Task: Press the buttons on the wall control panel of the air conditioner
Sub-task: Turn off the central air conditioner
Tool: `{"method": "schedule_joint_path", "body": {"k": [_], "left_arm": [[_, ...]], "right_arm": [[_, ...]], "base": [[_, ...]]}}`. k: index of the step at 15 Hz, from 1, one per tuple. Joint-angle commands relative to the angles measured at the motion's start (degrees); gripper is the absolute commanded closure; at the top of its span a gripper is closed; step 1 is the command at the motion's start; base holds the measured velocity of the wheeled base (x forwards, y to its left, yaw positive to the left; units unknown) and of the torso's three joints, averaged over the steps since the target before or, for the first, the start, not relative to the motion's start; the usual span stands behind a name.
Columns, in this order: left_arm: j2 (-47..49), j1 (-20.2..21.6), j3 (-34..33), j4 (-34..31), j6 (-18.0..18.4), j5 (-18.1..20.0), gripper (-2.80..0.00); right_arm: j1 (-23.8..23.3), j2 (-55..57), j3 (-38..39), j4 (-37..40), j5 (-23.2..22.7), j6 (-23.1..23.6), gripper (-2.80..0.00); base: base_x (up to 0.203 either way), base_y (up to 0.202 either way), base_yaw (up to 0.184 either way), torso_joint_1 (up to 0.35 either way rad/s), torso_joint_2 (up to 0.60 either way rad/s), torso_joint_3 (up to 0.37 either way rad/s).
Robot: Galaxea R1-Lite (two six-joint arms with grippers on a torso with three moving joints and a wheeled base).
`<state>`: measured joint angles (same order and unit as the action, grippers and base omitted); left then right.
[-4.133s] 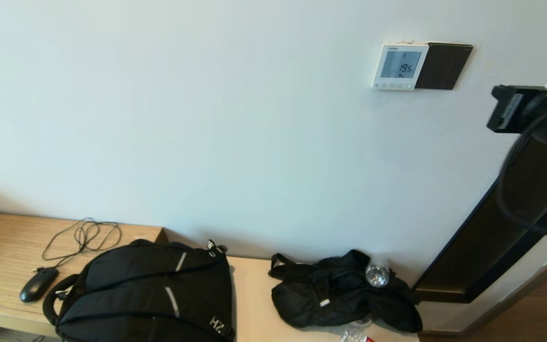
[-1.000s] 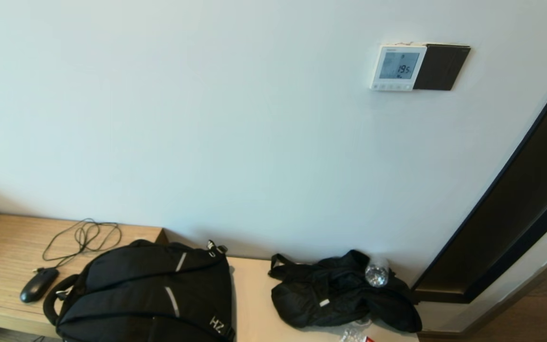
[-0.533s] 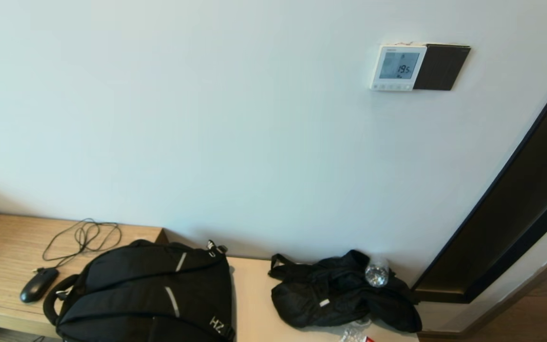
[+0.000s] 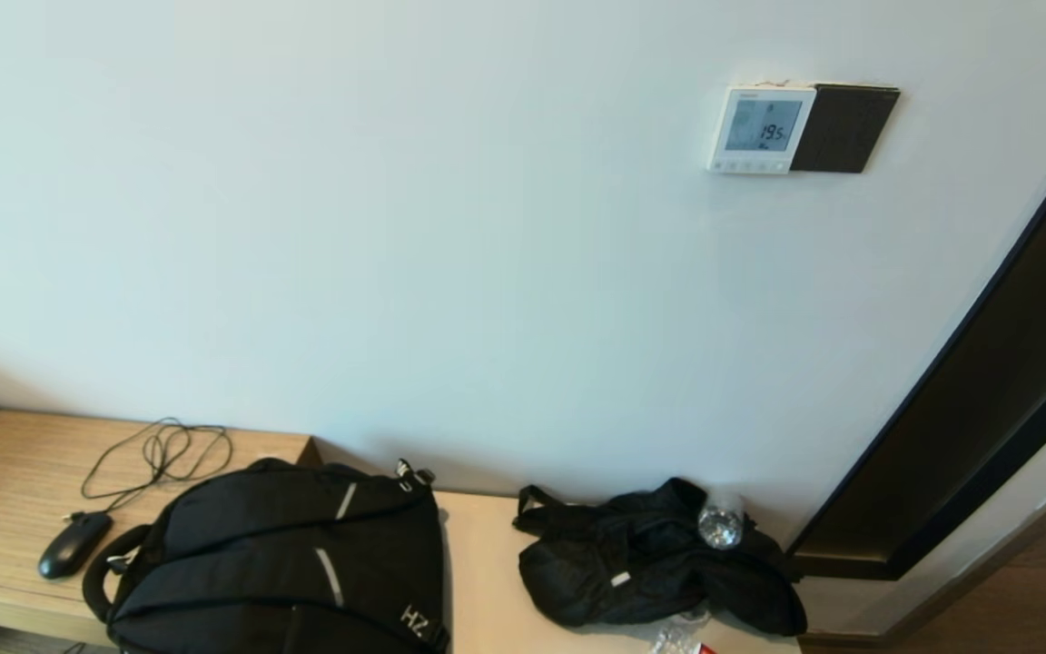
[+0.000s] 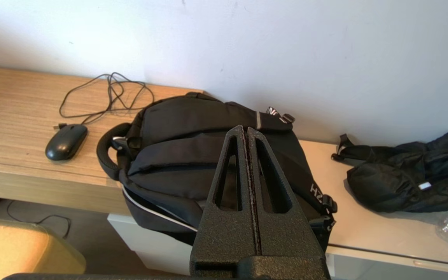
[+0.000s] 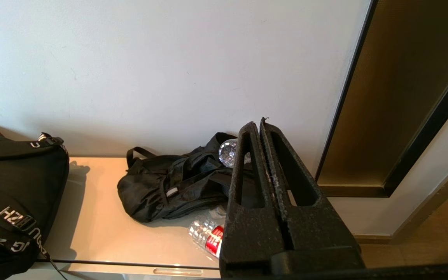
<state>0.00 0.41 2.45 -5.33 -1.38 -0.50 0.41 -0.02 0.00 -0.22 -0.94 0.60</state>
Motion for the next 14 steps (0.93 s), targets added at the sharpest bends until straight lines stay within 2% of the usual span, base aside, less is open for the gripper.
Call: {"method": "schedule_joint_path", "body": {"k": [1,10,14], "left_arm": [[0.0,0.02,0.01,-0.03,-0.03,-0.03,0.0],[0.0,0.08,0.01,-0.03,-0.03,-0.03,0.0],[0.0,0.02,0.01,-0.03,-0.03,-0.03,0.0]], "right_arm": [[0.02,0.11,0.0,-0.04,-0.03,0.02,0.0],[-0.45,0.2,0.0,-0.13,0.06,0.19,0.0],[-0.42,3.86,-0.36,-0.75,0.22,0.16,0.0]], "base": [[0.0,0.0,0.0,0.0,0.0,0.0],[0.0,0.0,0.0,0.0,0.0,0.0],[0.0,0.0,0.0,0.0,0.0,0.0]]}}
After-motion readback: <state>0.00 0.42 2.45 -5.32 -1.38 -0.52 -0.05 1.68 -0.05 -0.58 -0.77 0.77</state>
